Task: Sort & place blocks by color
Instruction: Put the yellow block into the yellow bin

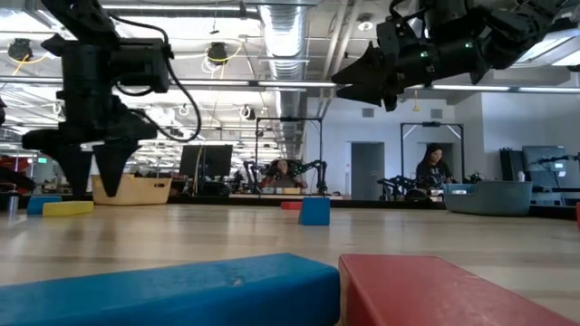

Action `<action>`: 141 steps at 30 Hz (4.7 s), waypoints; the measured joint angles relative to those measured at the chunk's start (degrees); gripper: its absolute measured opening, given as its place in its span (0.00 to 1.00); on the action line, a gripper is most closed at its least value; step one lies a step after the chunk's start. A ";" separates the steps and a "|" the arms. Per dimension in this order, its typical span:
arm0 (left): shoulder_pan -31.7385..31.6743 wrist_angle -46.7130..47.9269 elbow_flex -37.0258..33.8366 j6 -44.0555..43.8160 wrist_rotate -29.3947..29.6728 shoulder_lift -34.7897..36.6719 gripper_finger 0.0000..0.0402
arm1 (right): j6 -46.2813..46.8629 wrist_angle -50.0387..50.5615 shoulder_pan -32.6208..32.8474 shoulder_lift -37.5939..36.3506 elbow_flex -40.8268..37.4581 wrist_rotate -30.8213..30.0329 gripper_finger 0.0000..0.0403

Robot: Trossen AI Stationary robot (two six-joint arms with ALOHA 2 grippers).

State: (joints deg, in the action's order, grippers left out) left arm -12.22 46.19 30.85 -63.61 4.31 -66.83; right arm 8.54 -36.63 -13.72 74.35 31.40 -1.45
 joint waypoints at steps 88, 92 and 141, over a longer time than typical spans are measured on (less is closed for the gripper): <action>-0.24 1.30 11.76 14.38 15.26 -13.07 0.21 | -1.36 2.32 -2.29 0.02 0.04 -0.46 0.63; -2.06 1.34 11.76 16.80 15.81 -13.01 0.21 | -1.38 2.94 -2.01 0.02 0.04 -0.38 0.63; -36.77 -10.71 20.50 50.52 23.42 -13.03 0.45 | 0.46 4.14 2.10 0.02 2.21 -0.04 0.63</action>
State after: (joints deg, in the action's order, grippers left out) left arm -49.00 35.48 51.35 -13.08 27.73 -79.85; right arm 8.99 -32.49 -11.62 74.37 33.61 -1.50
